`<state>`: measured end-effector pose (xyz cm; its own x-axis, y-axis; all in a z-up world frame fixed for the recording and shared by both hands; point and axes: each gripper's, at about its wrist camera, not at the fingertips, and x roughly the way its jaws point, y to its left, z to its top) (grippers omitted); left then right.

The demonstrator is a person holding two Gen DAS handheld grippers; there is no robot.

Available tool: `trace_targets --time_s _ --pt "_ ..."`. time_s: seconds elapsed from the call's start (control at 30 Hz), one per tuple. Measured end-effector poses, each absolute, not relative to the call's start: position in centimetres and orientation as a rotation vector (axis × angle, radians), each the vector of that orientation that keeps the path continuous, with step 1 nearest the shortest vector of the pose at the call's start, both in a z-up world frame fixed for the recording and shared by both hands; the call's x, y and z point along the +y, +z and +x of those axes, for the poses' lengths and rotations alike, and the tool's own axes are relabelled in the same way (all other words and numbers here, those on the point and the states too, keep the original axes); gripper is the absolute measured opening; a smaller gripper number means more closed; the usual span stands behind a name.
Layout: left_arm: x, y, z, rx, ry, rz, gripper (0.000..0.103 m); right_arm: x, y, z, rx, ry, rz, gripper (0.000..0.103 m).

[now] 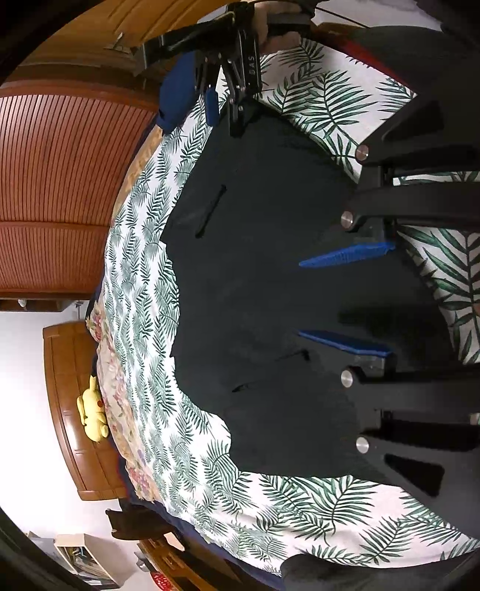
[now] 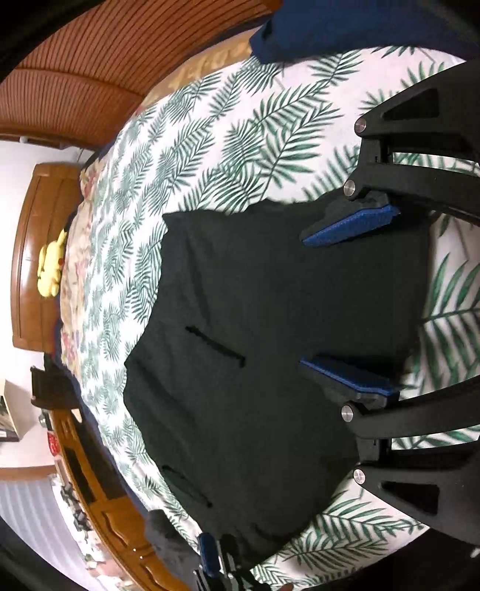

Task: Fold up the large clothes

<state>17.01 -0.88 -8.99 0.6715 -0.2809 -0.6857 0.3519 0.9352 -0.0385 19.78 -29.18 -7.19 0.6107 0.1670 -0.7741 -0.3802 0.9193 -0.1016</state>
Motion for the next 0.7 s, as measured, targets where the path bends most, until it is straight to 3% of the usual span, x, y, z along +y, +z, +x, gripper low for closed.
trace_targets --time_s 0.47,0.7 --pt "0.5 -11.1 15.3 0.805 -0.31 0.106 0.034 -33.5 -9.2 19.1 0.922 0.218 -0.193 0.063" --pt "1.1 -12.5 15.6 0.843 -0.298 0.101 0.034 -34.1 -11.2 18.9 0.965 0.207 -0.179 0.071"
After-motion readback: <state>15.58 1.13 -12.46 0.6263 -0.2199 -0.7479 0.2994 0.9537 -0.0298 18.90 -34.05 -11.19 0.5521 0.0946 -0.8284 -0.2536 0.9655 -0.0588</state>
